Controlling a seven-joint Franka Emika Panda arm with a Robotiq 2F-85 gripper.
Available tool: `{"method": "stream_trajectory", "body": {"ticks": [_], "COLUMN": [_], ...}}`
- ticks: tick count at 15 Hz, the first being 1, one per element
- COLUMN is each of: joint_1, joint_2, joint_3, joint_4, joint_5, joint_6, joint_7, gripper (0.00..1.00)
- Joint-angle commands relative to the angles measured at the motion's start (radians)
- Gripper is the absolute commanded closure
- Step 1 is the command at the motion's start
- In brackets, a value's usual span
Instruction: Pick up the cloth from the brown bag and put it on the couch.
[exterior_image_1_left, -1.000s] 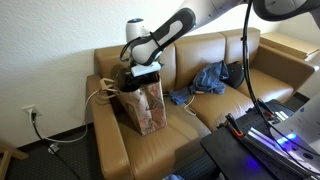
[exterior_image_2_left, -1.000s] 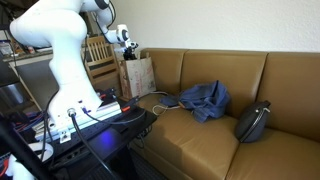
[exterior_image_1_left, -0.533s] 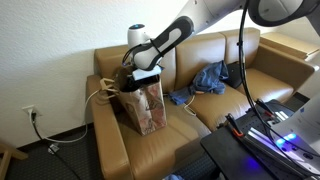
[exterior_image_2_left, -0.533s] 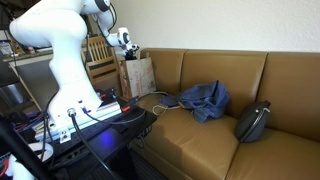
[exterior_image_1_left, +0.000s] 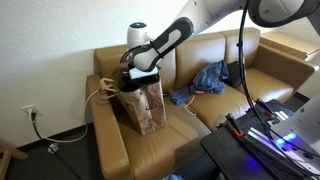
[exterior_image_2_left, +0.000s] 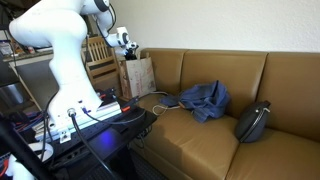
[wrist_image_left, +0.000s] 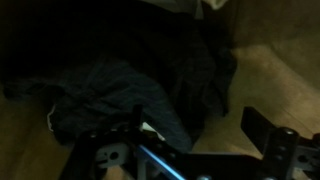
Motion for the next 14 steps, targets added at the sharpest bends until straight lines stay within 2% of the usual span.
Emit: {"method": "stream_trajectory", "body": {"ticks": [1,4,5,10,14], "joint_1": [0.030,0.040,0.030,0.034,0.003], "joint_2": [-0.011,-0.027,0.004,0.004,0.125], "joint_3": [-0.035,-0.055,-0.035,-0.047,-0.055], "joint_4": [-0.013,-0.054,0.000,-0.004,0.196], "joint_5": [-0.011,0.002,0.006,0.008,0.020], "joint_6": [0.014,0.123,0.065,0.101,-0.158], "joint_7": [0.025,0.062,0.029,0.050,0.075], "gripper": [0.00,0.00,0.00,0.00,0.00]}}
